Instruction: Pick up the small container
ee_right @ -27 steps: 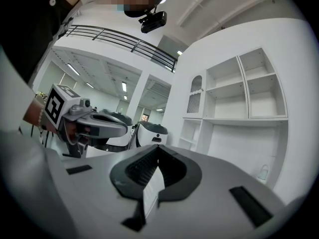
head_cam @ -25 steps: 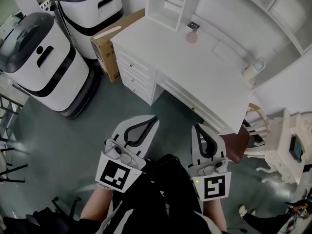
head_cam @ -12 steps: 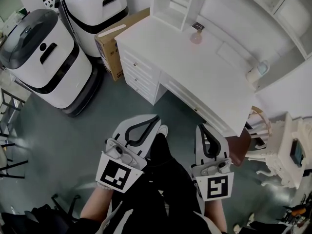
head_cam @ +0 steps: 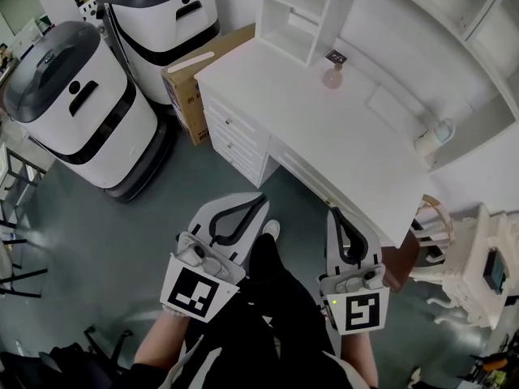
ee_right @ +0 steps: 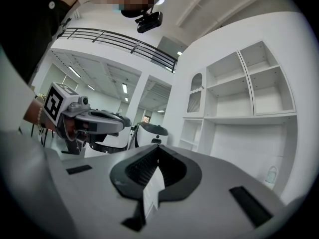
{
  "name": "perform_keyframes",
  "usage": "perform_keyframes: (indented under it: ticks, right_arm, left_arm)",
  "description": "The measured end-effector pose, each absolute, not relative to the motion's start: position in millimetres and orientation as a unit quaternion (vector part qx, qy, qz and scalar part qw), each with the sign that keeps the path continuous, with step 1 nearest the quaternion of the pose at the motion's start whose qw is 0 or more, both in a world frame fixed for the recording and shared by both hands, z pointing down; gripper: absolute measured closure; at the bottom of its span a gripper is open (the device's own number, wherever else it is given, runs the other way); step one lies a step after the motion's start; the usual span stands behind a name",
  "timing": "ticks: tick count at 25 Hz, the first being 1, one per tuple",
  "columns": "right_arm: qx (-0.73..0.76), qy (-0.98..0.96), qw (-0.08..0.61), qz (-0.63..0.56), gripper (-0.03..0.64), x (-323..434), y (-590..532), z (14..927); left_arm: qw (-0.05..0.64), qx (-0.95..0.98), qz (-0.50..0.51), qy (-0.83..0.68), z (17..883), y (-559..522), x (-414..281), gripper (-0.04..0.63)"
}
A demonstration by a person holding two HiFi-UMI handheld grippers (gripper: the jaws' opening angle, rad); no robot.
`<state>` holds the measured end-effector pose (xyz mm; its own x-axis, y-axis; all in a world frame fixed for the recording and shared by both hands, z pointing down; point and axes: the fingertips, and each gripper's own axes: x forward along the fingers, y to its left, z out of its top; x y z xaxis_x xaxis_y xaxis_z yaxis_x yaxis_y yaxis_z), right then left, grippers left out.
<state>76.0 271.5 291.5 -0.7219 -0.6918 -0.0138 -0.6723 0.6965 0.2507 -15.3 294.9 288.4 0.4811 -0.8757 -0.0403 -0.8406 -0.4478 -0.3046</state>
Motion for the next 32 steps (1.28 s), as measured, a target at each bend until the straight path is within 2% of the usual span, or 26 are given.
perform_keyframes:
  ticks: [32]
  right_arm:
    - [0.35, -0.93, 0.065, -0.087, 0.615, 60.5, 16.1, 306.5]
  left_arm:
    - [0.114, -0.843, -0.073, 0.52, 288.0, 43.5, -32.8, 0.594]
